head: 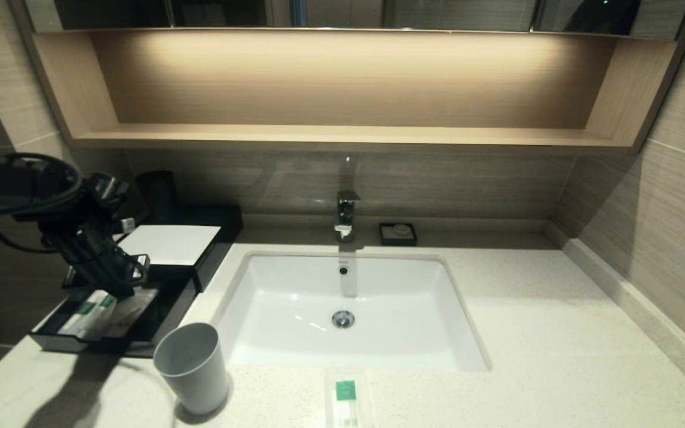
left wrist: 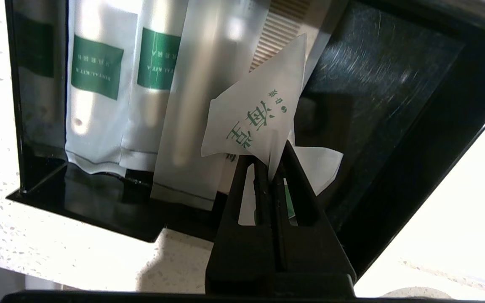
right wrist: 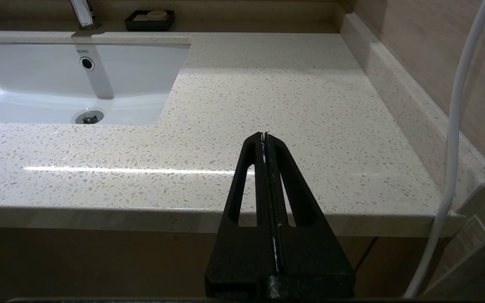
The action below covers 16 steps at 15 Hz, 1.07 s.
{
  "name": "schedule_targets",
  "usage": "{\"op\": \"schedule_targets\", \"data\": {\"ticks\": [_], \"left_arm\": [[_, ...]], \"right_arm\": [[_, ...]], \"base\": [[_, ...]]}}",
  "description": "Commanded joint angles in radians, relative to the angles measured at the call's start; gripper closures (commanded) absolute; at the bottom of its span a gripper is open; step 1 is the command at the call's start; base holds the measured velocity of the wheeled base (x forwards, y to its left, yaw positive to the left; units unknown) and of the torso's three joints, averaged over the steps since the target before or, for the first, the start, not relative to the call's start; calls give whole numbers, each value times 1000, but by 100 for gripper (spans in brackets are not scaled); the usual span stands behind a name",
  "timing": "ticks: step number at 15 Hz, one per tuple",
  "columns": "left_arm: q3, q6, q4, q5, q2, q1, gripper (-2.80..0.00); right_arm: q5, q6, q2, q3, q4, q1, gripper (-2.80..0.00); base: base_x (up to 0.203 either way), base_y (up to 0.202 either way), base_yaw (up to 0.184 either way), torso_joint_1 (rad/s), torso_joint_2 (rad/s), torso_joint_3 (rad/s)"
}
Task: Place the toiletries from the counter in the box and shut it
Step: Place the bathroom toiletry into the drawer
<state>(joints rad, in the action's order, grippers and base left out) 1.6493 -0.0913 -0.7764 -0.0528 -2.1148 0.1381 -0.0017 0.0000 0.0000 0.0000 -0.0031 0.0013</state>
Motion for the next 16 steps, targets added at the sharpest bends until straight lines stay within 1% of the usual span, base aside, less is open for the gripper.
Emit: {"op": "schedule_targets", "data": {"ticks": [1, 7, 11, 12, 16], "left_arm": [[1, -1, 6, -2, -19, 0, 0], [0, -1, 8, -4, -44, 0, 0], [0, -1, 29, -4, -48, 2, 0], [1, -1, 34, -4, -50, 2, -280], [1, -2, 49, -5, -49, 2, -280]], "right_arm": [[0, 0, 0, 2, 0, 0, 0], [0, 0, 0, 0, 0, 0, 0], [0, 0, 0, 1, 0, 0, 0], [0, 0, -1, 2, 0, 0, 0], [0, 0, 0, 1, 0, 0, 0]], "base": [[0, 0, 0, 0, 0, 0], [0, 0, 0, 0, 0, 0], [0, 0, 0, 0, 0, 0], [0, 0, 0, 0, 0, 0], [0, 0, 0, 0, 0, 0]]}}
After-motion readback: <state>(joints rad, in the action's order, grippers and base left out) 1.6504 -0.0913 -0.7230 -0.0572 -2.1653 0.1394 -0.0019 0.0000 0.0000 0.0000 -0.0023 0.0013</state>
